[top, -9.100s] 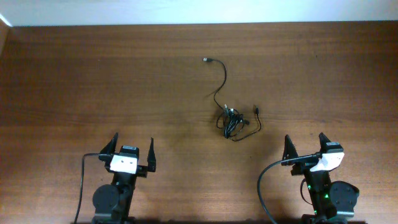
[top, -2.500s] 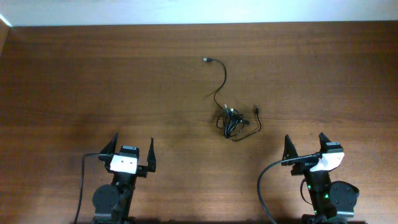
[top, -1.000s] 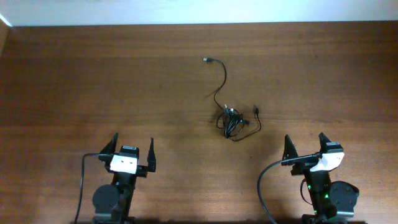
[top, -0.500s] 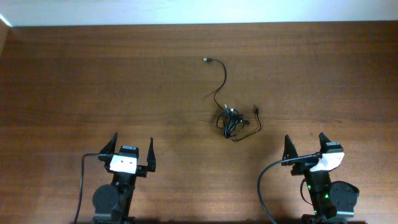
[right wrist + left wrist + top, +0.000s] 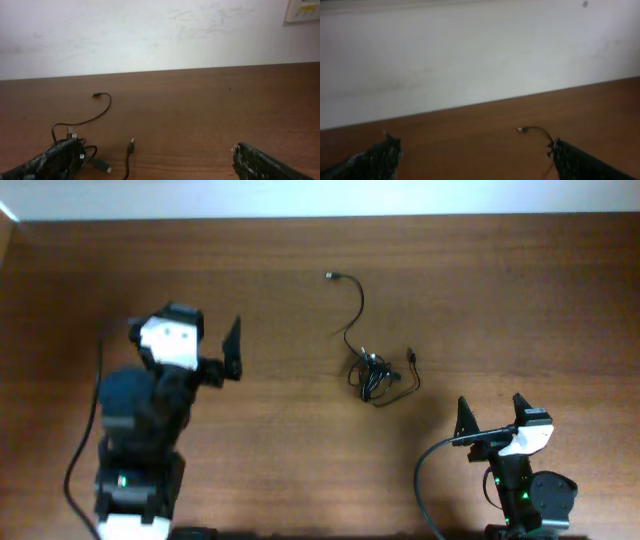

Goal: Untangle cables

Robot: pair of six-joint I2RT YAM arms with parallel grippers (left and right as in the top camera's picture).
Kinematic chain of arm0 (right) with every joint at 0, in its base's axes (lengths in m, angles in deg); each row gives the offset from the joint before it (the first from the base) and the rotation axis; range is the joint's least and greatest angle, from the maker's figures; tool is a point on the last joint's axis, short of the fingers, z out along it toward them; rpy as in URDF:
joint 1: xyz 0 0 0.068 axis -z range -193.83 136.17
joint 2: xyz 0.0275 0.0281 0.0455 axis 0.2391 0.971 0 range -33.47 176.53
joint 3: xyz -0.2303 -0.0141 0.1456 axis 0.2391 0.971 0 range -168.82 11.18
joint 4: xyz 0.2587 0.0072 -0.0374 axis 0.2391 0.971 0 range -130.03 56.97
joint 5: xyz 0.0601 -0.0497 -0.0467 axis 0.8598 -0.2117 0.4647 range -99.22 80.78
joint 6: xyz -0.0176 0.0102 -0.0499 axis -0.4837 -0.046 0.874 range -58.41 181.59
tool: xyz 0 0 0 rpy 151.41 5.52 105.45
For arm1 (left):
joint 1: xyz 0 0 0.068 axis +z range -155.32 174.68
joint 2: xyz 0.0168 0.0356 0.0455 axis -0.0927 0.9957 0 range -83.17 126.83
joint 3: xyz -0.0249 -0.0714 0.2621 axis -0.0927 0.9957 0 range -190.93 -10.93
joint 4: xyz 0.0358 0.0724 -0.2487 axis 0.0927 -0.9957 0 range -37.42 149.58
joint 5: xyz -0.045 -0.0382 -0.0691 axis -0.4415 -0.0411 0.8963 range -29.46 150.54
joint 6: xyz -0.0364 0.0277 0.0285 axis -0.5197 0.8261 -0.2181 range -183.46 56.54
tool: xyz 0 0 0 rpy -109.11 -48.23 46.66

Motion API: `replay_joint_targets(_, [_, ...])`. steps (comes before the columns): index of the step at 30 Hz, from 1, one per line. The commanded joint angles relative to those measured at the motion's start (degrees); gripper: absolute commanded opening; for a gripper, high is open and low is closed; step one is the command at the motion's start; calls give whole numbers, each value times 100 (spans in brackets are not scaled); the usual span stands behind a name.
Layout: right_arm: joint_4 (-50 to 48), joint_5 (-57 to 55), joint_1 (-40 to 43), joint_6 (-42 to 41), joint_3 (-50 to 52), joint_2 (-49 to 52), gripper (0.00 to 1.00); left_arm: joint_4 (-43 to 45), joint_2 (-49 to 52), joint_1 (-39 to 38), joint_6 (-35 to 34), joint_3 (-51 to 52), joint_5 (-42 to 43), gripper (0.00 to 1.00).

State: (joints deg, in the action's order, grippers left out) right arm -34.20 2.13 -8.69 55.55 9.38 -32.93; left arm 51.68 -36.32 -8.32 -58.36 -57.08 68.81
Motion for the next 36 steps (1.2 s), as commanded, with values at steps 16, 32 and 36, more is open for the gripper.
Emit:
replay_joint_targets(16, [4572, 1720, -37, -17, -6813, 5228, 99, -2155, 3067, -435, 101, -2524, 2511, 99])
replay_joint_targets(32, [5252, 2361, -37, -37, -7385, 6485, 93, -1615, 5934, -2909, -295, -2520, 2197, 57])
replay_joint_targets(36, [5272, 2363, -37, -37, -7385, 6579, 93, -1853, 5934, -3348, -627, -2520, 831, 49])
